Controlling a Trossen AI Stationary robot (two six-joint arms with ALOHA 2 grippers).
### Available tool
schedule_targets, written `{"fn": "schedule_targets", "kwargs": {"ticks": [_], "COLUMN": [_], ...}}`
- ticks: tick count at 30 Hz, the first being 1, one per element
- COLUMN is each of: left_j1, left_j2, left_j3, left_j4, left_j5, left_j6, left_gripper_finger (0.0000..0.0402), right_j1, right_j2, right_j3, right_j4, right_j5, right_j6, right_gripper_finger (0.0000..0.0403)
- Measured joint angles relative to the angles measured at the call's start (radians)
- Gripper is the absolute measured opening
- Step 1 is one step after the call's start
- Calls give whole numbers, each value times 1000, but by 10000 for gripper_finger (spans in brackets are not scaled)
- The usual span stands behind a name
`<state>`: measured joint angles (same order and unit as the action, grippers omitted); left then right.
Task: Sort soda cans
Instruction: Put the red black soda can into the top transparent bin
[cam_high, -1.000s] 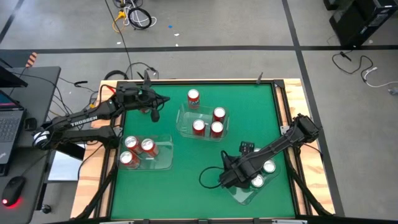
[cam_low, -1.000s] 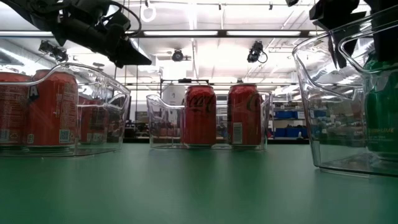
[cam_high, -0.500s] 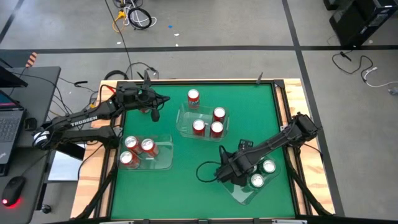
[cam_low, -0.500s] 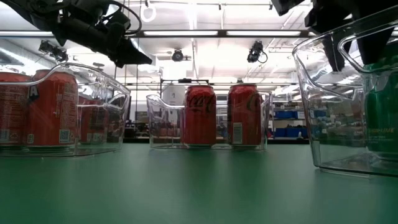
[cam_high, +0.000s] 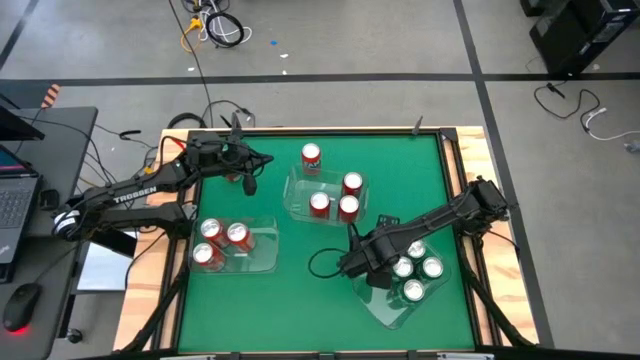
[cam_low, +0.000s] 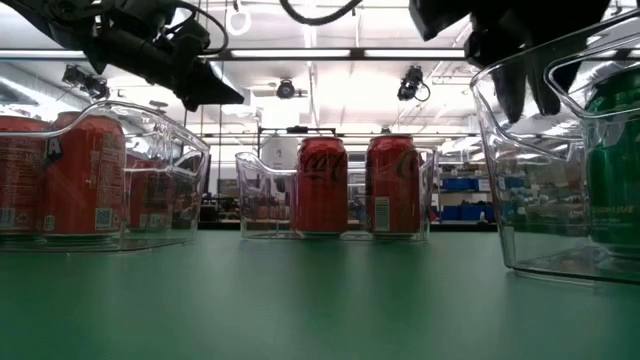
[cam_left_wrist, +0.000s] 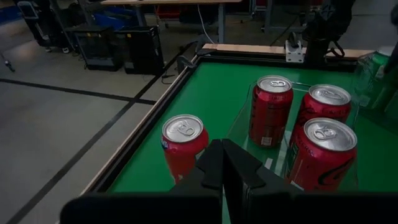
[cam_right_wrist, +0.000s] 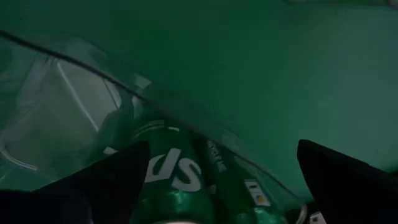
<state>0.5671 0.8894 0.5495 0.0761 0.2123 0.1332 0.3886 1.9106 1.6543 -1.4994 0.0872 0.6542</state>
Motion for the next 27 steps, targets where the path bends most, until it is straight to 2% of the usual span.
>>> {"fn": "schedule_targets", "kwargs": {"ticks": [6,12,17,21,27], "left_j1": [0,0,0,0,0], "left_j2": [0,0,-2,-6,-6], "left_j3": [0,0,1,38,138], "left_j4": [0,0,-3,-78,-277], "left_j5": [0,0,-7,-8,-35], "left_j6": [-7,-7,-7,-3,-11], "left_gripper_finger": [3,3,3,2,1], "right_j1": [-58,-117,-158,-183,-215], "right_j2": [0,0,0,-1,-3], "right_j3": [0,0,0,0,0], "right_j4": [-36,-70,-70,-71,-69], "right_j5": [7,65,69,73,209], "right_j6": [-53,-148,-194,-230,-296], "right_gripper_finger": [366,299,219,140,16]}}
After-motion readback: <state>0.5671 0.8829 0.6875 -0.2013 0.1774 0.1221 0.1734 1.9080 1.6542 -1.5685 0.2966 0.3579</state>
